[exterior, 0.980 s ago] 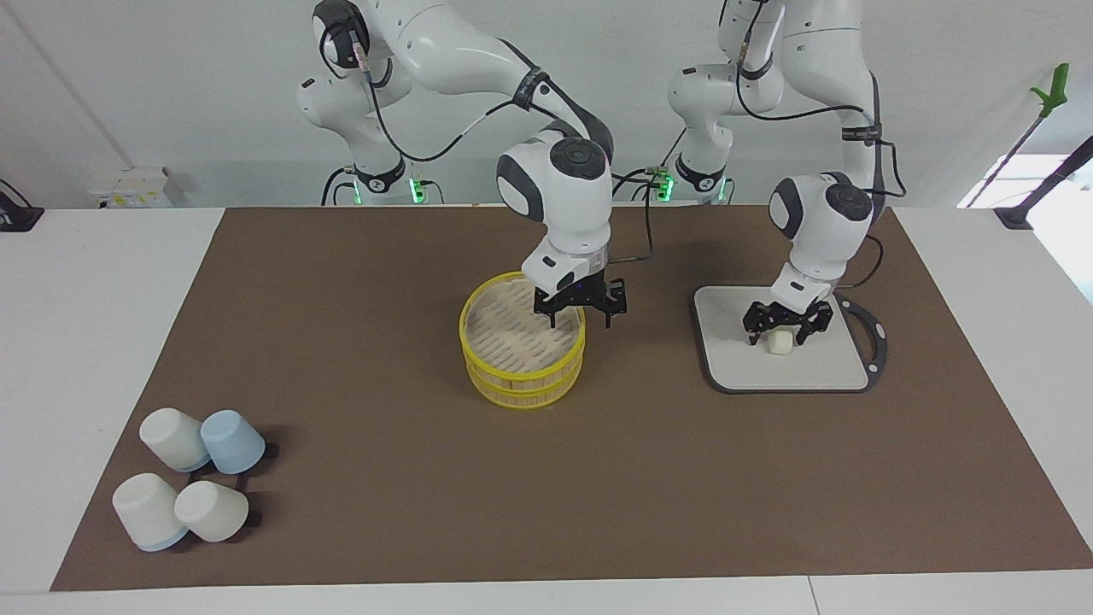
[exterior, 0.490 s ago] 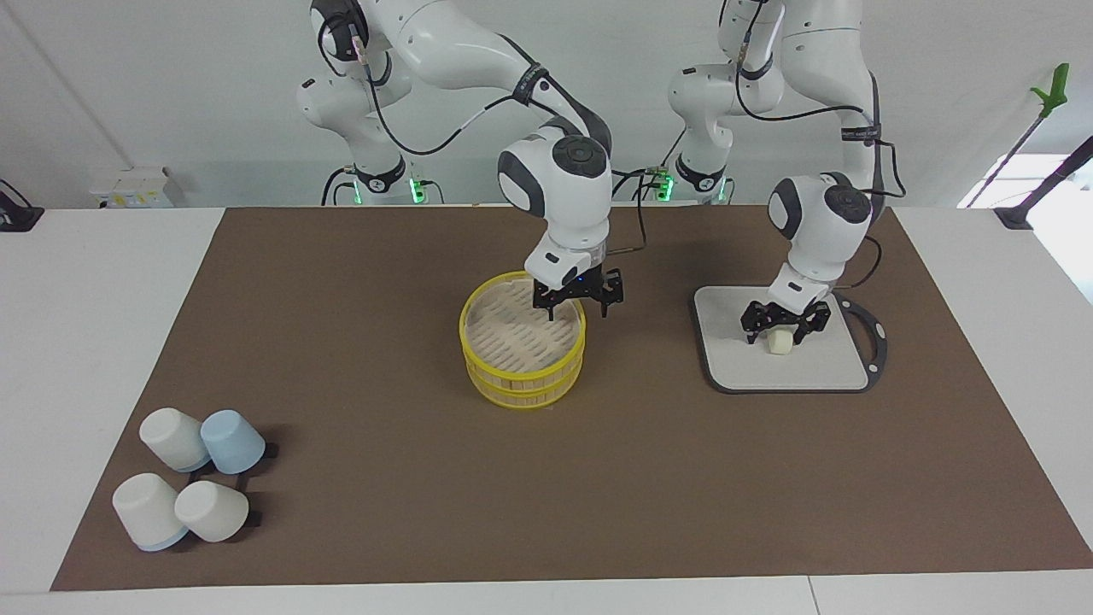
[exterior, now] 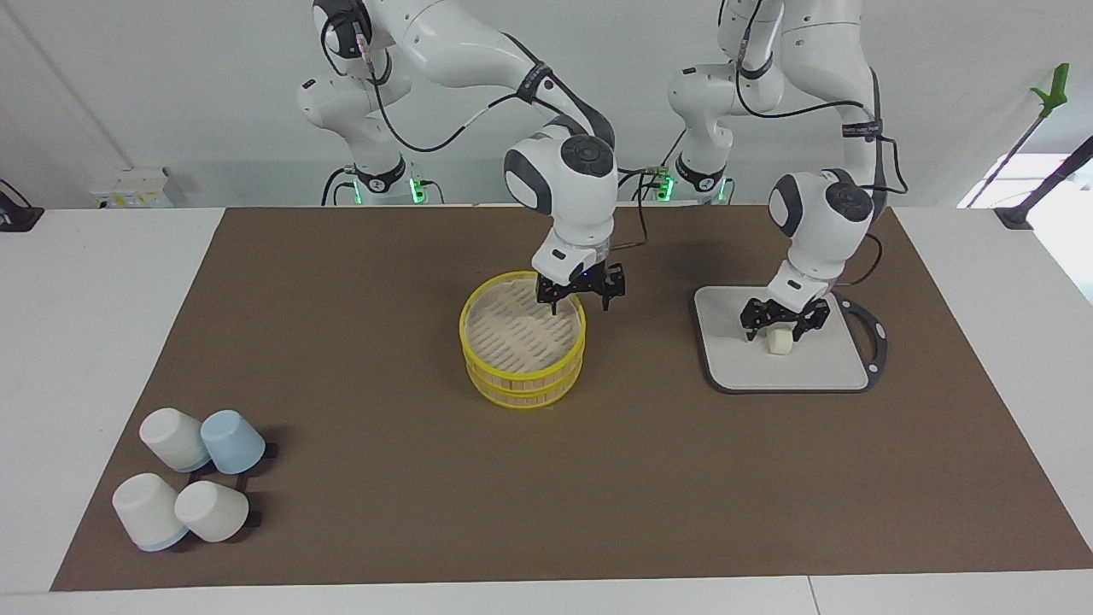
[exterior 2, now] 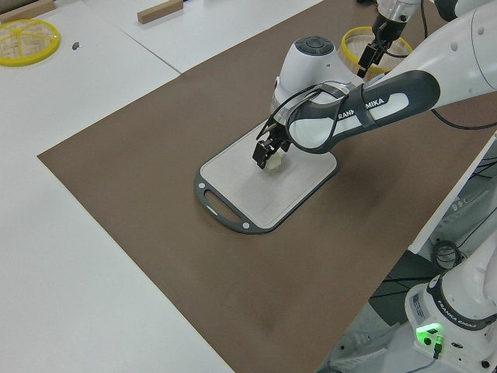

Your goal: Place bun in steamer

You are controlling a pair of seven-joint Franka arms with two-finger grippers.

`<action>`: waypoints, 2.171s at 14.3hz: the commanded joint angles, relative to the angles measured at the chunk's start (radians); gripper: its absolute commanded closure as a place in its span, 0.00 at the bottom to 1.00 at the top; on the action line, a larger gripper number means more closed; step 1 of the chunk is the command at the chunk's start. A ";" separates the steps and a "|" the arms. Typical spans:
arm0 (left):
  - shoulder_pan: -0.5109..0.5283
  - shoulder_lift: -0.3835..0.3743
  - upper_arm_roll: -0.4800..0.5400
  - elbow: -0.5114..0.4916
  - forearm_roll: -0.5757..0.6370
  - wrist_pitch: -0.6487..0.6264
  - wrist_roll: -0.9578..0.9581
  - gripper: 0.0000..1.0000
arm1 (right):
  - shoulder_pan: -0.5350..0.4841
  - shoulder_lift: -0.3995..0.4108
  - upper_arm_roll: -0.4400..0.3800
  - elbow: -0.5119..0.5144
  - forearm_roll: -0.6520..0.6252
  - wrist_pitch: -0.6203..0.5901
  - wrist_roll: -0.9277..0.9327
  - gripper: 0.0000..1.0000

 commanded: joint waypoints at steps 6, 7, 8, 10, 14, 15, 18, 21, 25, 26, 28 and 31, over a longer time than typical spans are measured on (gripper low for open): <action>-0.009 -0.016 0.009 0.013 -0.009 -0.040 0.007 0.51 | -0.005 -0.028 -0.003 -0.038 0.003 0.018 -0.025 0.00; -0.005 -0.015 0.009 0.013 -0.009 -0.040 0.007 0.65 | -0.005 -0.028 -0.003 -0.038 0.002 0.018 -0.025 0.02; -0.004 -0.016 0.009 0.013 -0.007 -0.040 0.009 0.74 | -0.006 -0.027 -0.003 -0.038 0.002 0.021 -0.027 0.05; -0.002 -0.016 0.009 0.013 -0.007 -0.038 0.009 0.86 | -0.006 -0.027 -0.003 -0.036 0.002 0.022 -0.028 0.16; -0.002 -0.012 0.009 0.044 -0.007 -0.055 0.007 0.87 | -0.006 -0.027 -0.003 -0.038 0.002 0.030 -0.034 0.24; -0.002 -0.012 0.009 0.056 -0.007 -0.070 0.007 0.87 | -0.008 -0.027 -0.003 -0.039 0.002 0.029 -0.047 0.27; -0.008 -0.016 0.009 0.079 -0.009 -0.109 0.006 0.86 | -0.008 -0.028 -0.005 -0.044 -0.001 0.027 -0.067 0.30; -0.016 -0.033 0.002 0.162 -0.007 -0.248 -0.028 0.85 | -0.008 -0.028 -0.005 -0.047 -0.006 0.029 -0.068 0.36; -0.079 -0.082 -0.001 0.204 -0.007 -0.350 -0.141 0.84 | -0.008 -0.028 -0.005 -0.048 -0.008 0.030 -0.070 0.61; -0.090 -0.100 -0.002 0.202 -0.007 -0.369 -0.152 0.84 | -0.008 -0.028 -0.005 -0.047 -0.008 0.032 -0.068 0.73; -0.097 -0.123 -0.002 0.204 -0.007 -0.388 -0.166 0.83 | -0.008 -0.028 -0.005 -0.050 -0.008 0.045 -0.068 0.92; -0.104 -0.131 -0.004 0.204 -0.007 -0.399 -0.174 0.81 | -0.007 -0.030 -0.003 -0.054 -0.008 0.061 -0.070 1.00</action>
